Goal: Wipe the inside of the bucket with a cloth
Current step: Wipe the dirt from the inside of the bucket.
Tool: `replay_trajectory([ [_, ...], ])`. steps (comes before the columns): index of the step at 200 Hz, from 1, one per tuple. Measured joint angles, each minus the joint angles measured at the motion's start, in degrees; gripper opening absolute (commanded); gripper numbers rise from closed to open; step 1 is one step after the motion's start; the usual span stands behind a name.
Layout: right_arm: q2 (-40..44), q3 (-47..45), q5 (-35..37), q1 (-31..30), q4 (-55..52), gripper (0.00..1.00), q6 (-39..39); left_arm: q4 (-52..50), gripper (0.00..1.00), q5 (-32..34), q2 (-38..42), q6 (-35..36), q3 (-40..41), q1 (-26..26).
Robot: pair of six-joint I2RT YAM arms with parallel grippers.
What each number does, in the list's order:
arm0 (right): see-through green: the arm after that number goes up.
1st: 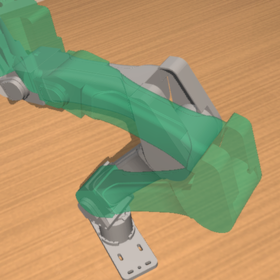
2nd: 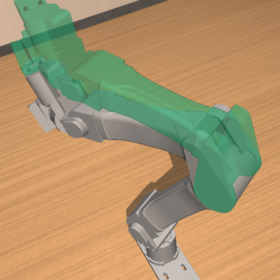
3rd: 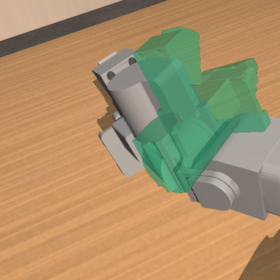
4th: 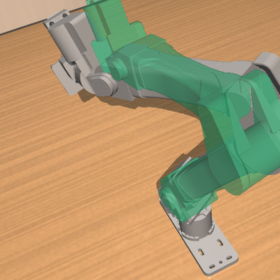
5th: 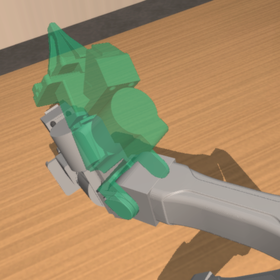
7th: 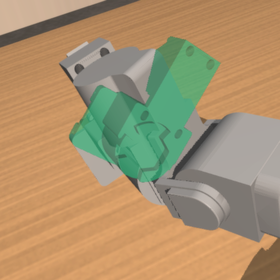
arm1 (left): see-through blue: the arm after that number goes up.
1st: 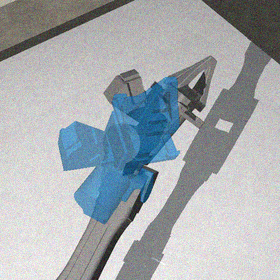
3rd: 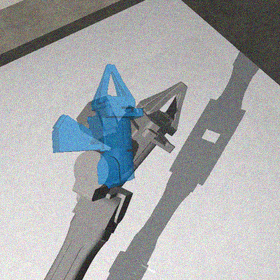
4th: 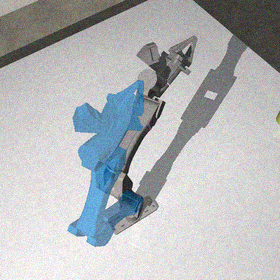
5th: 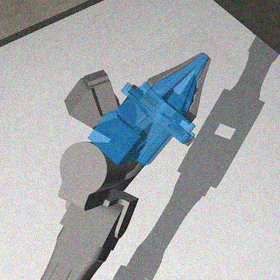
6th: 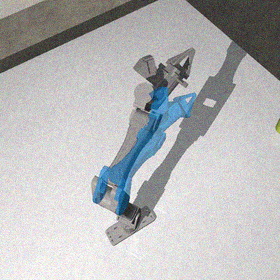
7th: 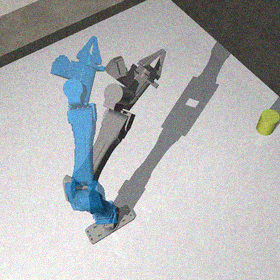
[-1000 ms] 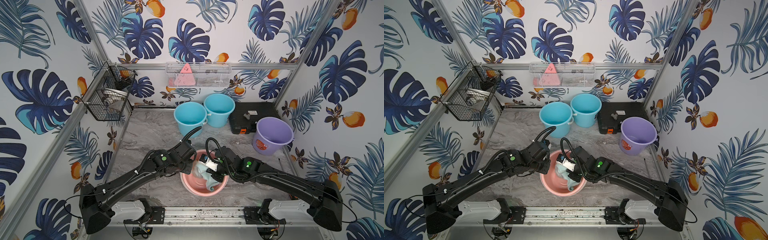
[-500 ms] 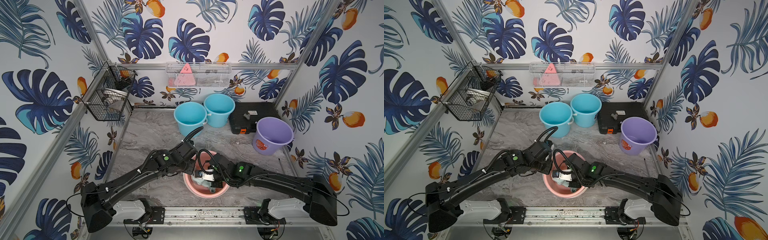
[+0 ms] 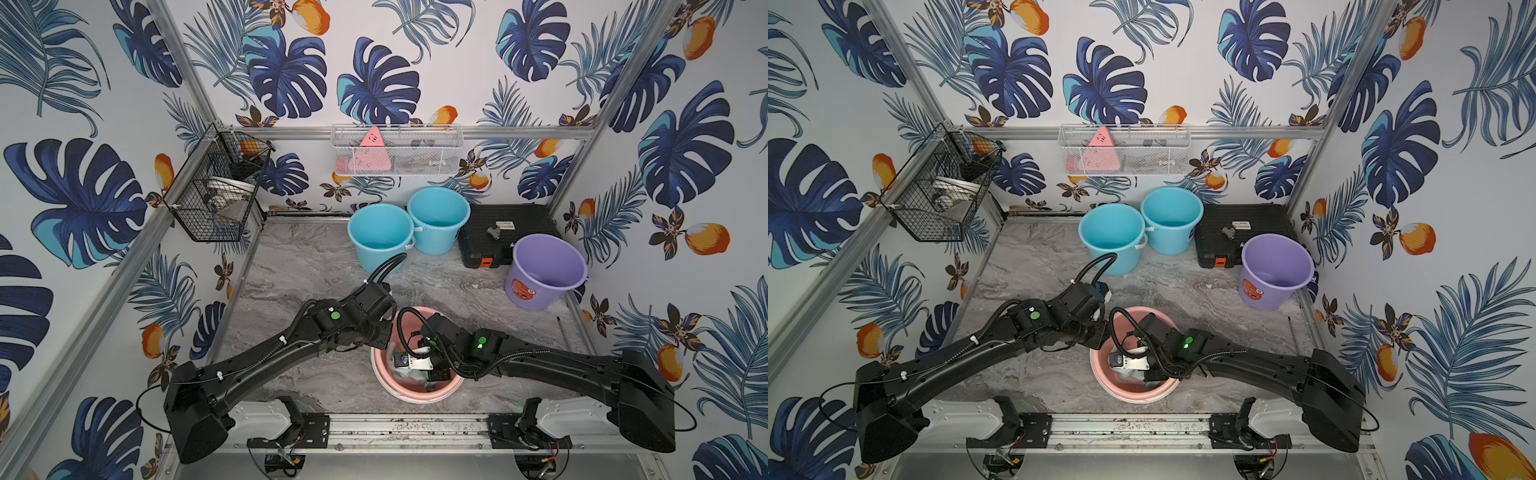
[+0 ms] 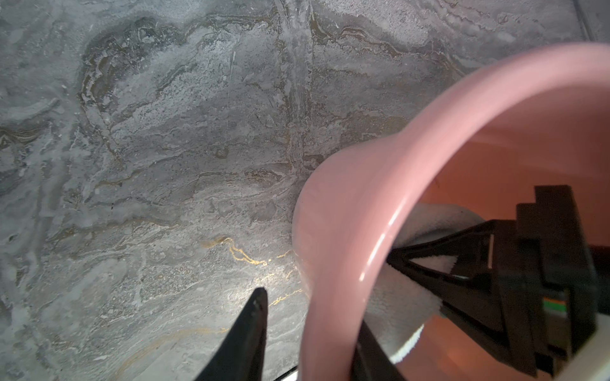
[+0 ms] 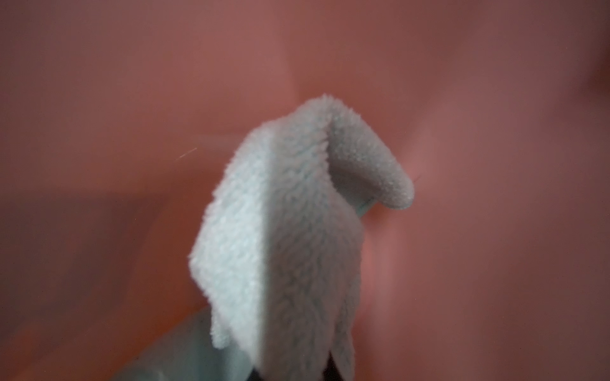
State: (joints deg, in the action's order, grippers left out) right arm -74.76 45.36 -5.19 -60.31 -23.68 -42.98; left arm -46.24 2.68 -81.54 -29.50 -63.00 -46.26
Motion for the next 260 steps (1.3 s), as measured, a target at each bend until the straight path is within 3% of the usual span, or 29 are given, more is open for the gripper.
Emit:
replay_trajectory([
  [36, -1.44, 0.17, 0.39, 0.0, 2.47, 0.0, -0.98, 1.25, 0.0, -4.7, 0.17, 1.84, 0.55, 3.39],
  [121, -8.24, 2.1, 1.27, -0.48, 5.64, 0.0, -4.39, 2.08, 0.0, -6.73, 6.56, 2.34, 3.02, 4.17],
  [195, -10.29, -2.91, 21.92, -1.51, 23.32, 0.0, -11.87, 2.43, 0.0, -1.07, 9.92, 0.72, 3.93, -0.9],
  [228, -8.94, -2.23, 28.3, -1.64, 19.02, 0.0, -13.6, 2.58, 0.0, 3.65, 12.0, 0.44, 4.13, -2.4],
  [260, -7.65, 1.03, 27.26, -1.95, 9.51, 0.0, -11.41, 2.86, 0.0, 5.92, 13.68, -0.83, 4.35, -4.13],
])
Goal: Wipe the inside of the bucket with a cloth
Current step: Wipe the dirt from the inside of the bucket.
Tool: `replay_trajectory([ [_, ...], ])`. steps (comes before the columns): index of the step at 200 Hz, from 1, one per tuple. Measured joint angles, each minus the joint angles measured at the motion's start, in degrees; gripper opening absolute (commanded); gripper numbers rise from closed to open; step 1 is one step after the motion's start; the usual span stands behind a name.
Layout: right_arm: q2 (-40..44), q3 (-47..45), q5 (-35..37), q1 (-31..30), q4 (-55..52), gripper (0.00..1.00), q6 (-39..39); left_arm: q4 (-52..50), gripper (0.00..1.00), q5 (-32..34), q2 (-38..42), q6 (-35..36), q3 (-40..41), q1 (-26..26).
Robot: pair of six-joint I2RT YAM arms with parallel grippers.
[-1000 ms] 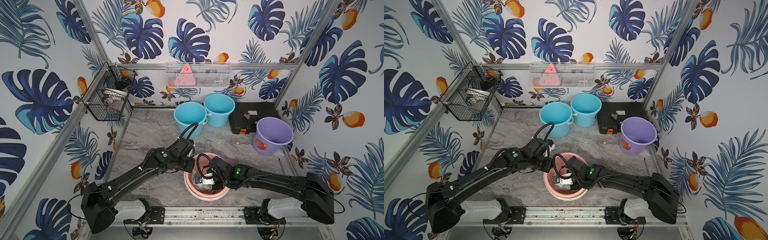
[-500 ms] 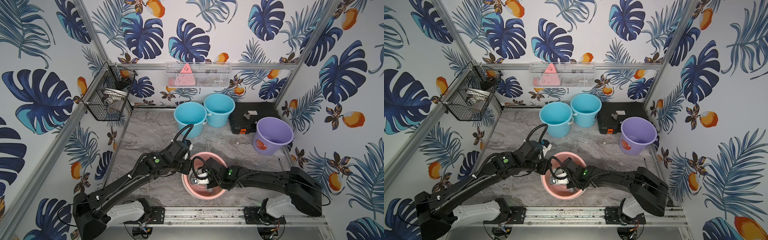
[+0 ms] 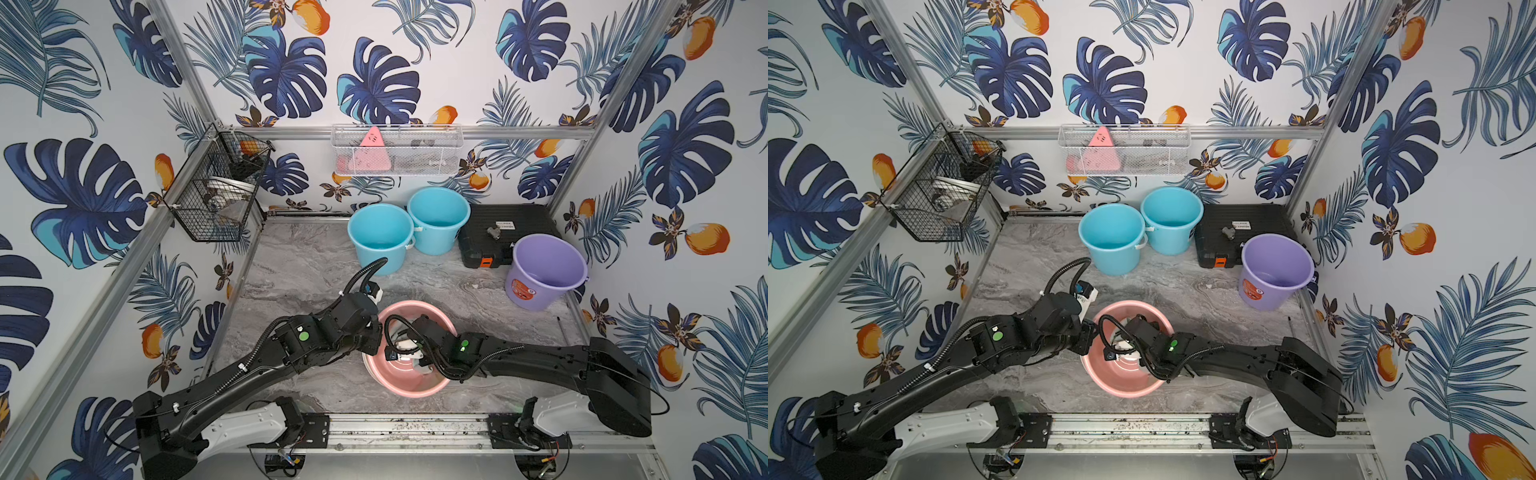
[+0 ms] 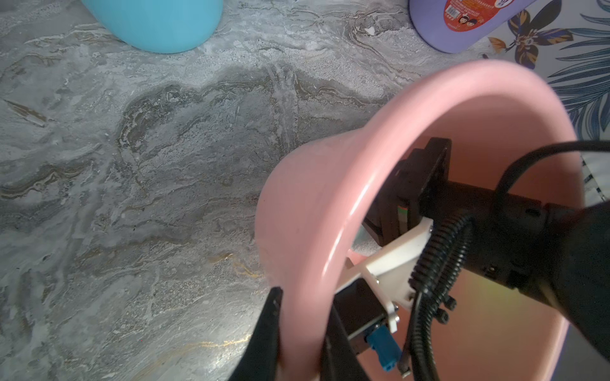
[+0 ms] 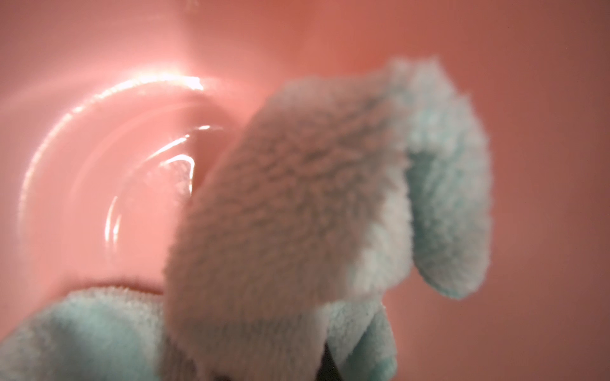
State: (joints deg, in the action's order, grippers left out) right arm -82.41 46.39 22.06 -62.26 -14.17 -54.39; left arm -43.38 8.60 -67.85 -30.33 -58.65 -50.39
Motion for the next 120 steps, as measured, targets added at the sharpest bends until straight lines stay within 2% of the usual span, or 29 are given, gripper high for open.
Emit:
replay_trajectory([
  [23, -0.35, 2.69, -4.42, -0.02, -7.65, 0.0, 3.32, 0.55, 0.0, 0.35, 1.31, -1.2, 1.14, -0.81],
  [48, -0.42, 2.78, -10.49, -0.02, -10.71, 0.0, 5.95, 2.12, 0.0, 0.33, 2.8, -1.73, 2.84, -1.92],
  [92, 0.09, 1.07, -24.44, -0.02, -10.25, 0.0, 7.28, 5.11, 0.0, 0.31, 4.48, -2.6, 5.33, -3.85],
  [120, 2.4, -2.12, -31.95, 0.0, -4.33, 0.0, 9.25, 7.91, 0.0, 0.28, 6.03, -2.56, 7.37, -4.7],
])
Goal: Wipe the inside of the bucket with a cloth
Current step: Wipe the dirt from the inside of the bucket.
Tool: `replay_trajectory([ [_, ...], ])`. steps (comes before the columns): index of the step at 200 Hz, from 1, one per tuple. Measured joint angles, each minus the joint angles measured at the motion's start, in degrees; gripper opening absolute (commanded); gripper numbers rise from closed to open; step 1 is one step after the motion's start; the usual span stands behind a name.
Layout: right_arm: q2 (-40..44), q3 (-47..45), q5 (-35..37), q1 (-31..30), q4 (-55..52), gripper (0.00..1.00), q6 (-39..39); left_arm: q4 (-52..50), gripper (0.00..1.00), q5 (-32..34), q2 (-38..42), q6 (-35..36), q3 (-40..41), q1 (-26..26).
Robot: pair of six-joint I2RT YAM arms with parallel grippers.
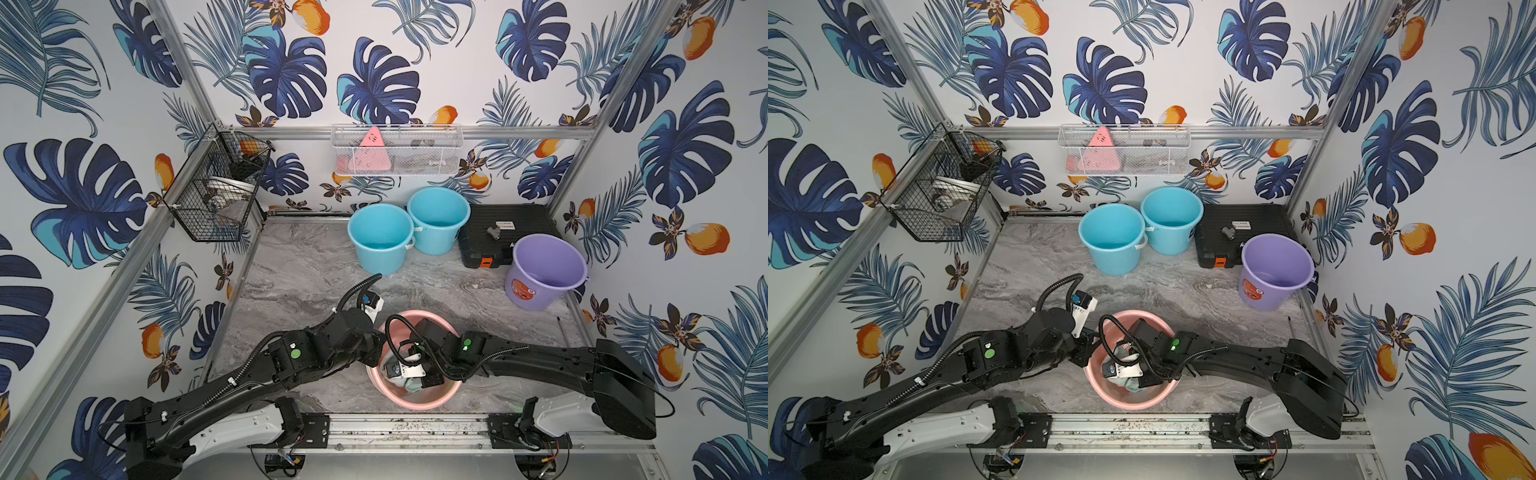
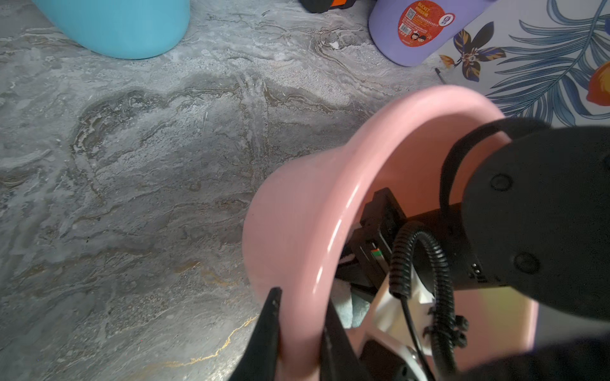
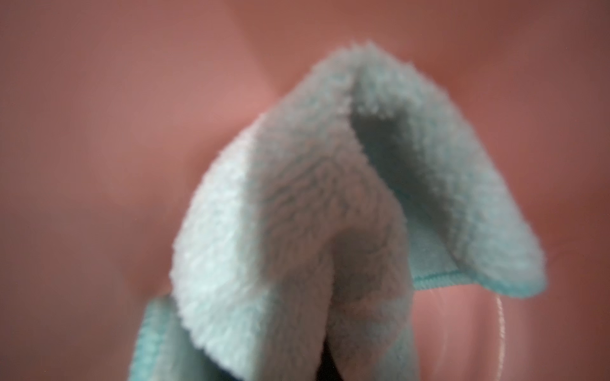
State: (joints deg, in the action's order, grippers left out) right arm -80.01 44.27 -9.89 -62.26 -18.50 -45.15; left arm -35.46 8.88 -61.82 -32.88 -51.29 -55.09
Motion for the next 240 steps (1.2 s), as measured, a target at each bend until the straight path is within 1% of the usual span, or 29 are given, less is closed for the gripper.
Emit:
replay_trajectory([
  [21, 1.79, -3.21, -2.4, 0.04, 6.93, 0.0, 2.25, 0.26, 0.0, 0.22, 0.57, 0.04, 0.79, -0.44],
  [47, 3.06, -7.28, -0.52, 0.04, 17.33, 0.0, 3.8, 0.66, 0.0, 1.66, 0.63, 0.44, 0.83, -0.72],
  [71, 3.37, -9.7, 5.33, 0.02, 25.62, 0.0, 3.67, 1.68, 0.0, 2.93, 0.66, 1.25, 1.18, -0.83],
  [97, 3.69, -11.45, 12.22, 0.04, 32.15, 0.0, 0.57, 2.62, 0.0, 3.5, 0.52, 1.33, 1.64, -1.09],
  [125, 3.67, -12.33, 18.82, 0.04, 36.26, 0.0, -3.19, 3.52, 0.0, 3.89, 0.39, 1.33, 2.23, -1.27],
  [158, 0.63, -12.33, 28.0, 0.02, 40.65, 0.0, -8.46, 3.82, 0.0, 4.44, 1.33, 1.31, 2.95, -1.86],
  [179, -1.29, -12.35, 33.27, -0.04, 41.92, 0.0, -12.74, 3.63, 0.0, 4.87, 1.92, 1.51, 2.95, -2.16],
  [201, -1.6, -11.98, 36.81, -0.22, 41.09, 0.0, -16.02, 3.5, 0.0, 5.42, 2.6, 1.53, 2.93, -2.49],
  [218, -1.18, -9.4, 38.93, -0.31, 34.56, 0.0, -16.44, 2.93, 0.0, 6.73, 3.06, 1.44, 2.6, -2.64],
  [240, -0.57, -5.64, 40.72, -1.03, 24.26, 0.0, -13.79, 2.19, 0.0, 7.8, 3.54, 1.16, 2.12, -2.75],
])
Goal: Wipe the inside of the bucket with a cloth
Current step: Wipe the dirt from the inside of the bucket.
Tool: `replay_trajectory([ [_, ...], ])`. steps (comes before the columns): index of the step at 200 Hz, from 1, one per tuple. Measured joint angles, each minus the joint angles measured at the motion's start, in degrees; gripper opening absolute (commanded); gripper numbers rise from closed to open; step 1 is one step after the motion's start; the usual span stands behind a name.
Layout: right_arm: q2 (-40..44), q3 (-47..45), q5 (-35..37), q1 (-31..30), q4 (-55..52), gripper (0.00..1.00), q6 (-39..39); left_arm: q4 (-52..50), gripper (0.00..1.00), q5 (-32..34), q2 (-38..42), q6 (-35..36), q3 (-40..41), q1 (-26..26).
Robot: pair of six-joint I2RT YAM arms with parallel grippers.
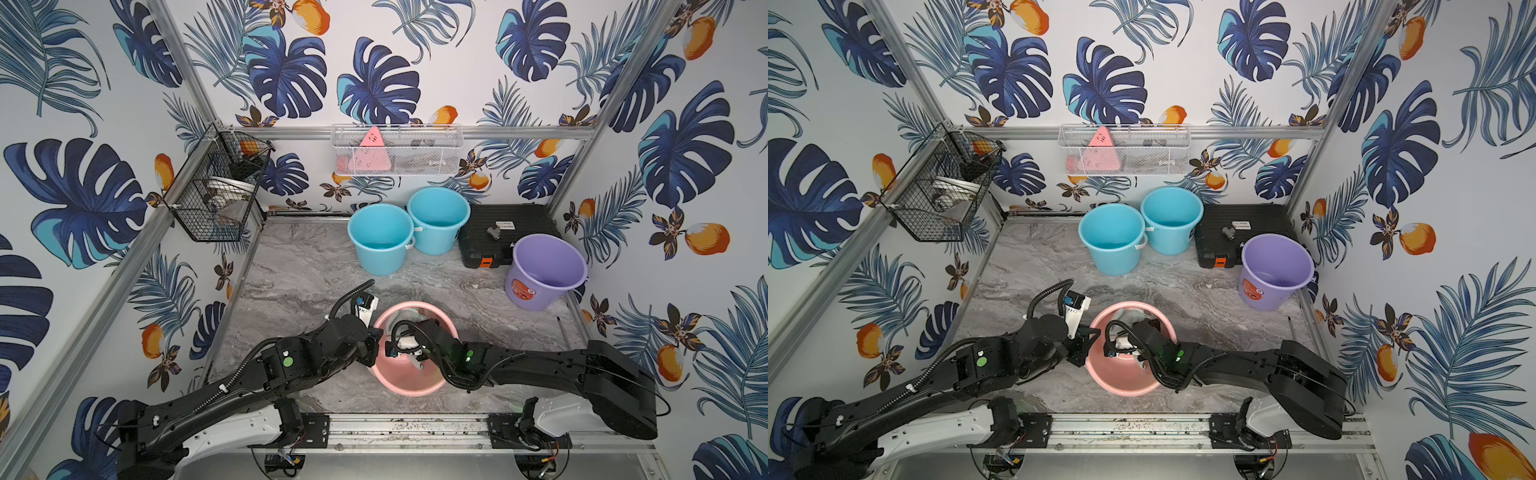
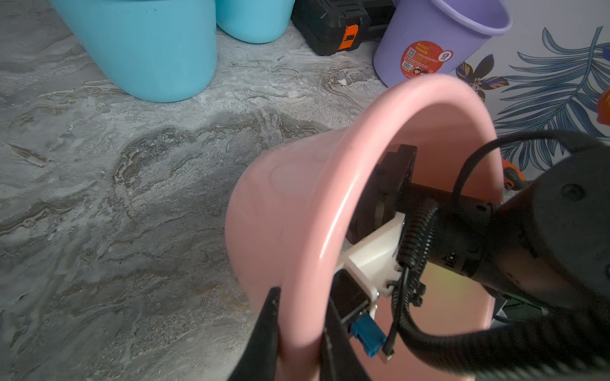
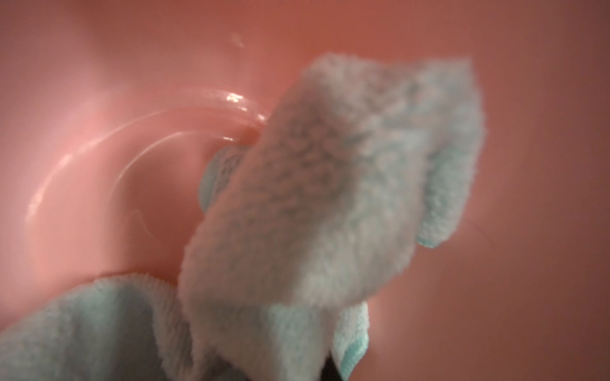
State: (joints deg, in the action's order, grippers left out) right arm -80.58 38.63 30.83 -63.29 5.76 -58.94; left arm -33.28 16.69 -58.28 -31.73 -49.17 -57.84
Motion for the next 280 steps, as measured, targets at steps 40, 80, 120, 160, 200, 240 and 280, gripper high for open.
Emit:
replay_trajectory([
  [40, 0.22, 3.76, -1.51, -1.88, -14.95, 0.0, 7.74, -1.09, 0.0, -0.39, -0.02, -0.63, 0.0, -0.31],
  [80, 0.94, 5.25, -10.23, -2.45, -24.28, 0.0, 14.4, -1.03, 0.0, -2.14, -0.02, -1.62, 0.79, -0.63],
  [120, 2.51, 4.83, -23.08, -2.34, -26.49, 0.0, 17.99, 0.57, 0.0, -3.48, -0.17, -2.64, 1.66, -0.87],
  [160, 3.87, 2.03, -30.77, -2.27, -20.94, 0.0, 20.59, 0.87, 0.0, -3.72, -0.33, -2.58, 2.03, -1.38],
  [200, 3.69, -2.27, -33.05, -2.27, -8.41, 0.0, 21.2, 1.73, 0.0, -2.49, -0.74, -1.9, 2.34, -1.68],
  [240, -0.37, -4.35, -27.93, -3.02, 4.98, 0.0, 20.22, 1.99, 0.0, 0.09, -0.39, -1.01, 2.67, -1.99],
  [280, -5.2, -4.85, -16.0, -3.96, 16.9, 0.0, 14.58, 1.01, 0.0, 2.99, 0.17, -0.55, 2.67, -2.08],
])
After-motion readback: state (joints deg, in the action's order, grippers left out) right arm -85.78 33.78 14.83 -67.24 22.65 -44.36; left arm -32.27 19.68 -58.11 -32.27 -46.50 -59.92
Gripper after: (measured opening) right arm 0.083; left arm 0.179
